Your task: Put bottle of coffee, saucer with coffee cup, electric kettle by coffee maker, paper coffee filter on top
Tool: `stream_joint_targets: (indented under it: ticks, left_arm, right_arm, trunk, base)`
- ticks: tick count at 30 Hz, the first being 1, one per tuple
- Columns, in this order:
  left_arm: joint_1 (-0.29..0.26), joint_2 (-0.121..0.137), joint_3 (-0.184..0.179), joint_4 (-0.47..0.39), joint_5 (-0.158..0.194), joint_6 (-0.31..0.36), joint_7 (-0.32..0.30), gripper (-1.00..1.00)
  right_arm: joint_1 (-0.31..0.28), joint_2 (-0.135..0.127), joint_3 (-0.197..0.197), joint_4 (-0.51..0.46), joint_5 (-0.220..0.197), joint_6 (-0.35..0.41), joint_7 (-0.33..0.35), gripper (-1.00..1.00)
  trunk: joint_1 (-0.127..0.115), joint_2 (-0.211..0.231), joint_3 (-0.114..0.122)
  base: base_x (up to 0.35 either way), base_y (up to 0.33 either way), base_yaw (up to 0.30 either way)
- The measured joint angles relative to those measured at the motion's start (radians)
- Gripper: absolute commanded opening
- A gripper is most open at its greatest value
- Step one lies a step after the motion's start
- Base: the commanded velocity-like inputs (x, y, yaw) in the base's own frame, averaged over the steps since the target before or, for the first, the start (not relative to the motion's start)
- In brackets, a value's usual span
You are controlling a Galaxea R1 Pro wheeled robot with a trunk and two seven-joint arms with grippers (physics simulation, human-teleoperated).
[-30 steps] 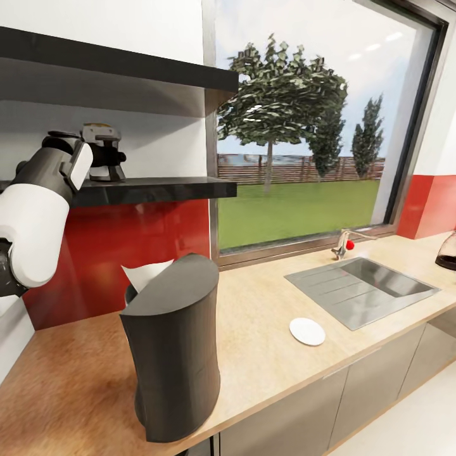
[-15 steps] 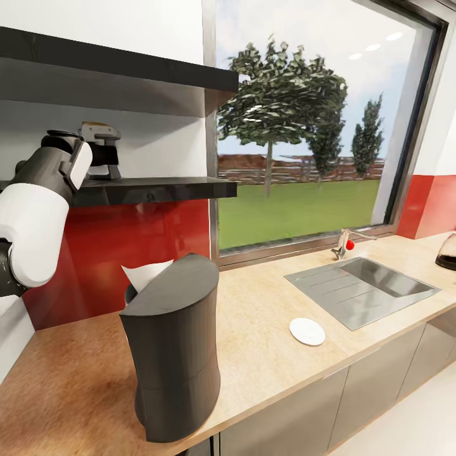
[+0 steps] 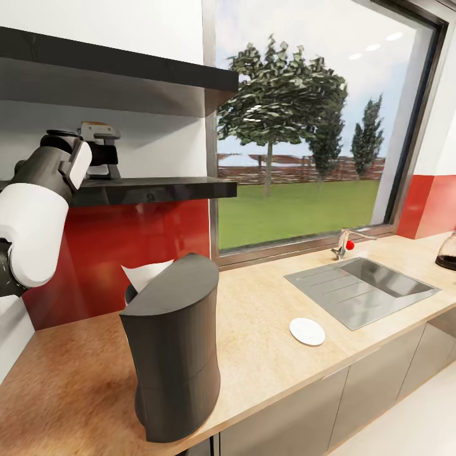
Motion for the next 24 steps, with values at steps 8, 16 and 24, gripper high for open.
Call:
stream_joint_targets:
  ticks: [8,16,24]
  left_arm:
    - [0.0,-0.001,0.0,-0.005,0.003,0.002,0.0,-1.0]
    - [0.0,-0.003,0.0,-0.007,0.004,0.004,0.0,-1.0]
    - [0.0,-0.004,0.001,-0.007,0.005,0.005,0.0,-1.0]
  right_arm:
    - [0.0,0.001,0.0,0.0,0.0,0.0,0.0,1.0]
    - [0.0,0.001,0.0,0.0,0.0,0.0,0.0,1.0]
    - [0.0,0.001,0.0,0.0,0.0,0.0,0.0,1.0]
  trunk:
    - [0.0,0.0,0.0]
    - [0.0,0.0,0.0]
    - [0.001,0.0,0.0]
  base:
    - [0.0,0.0,0.0]
    - [-0.058,-0.011,0.0]
    - [-0.275,-0.103,0.0]
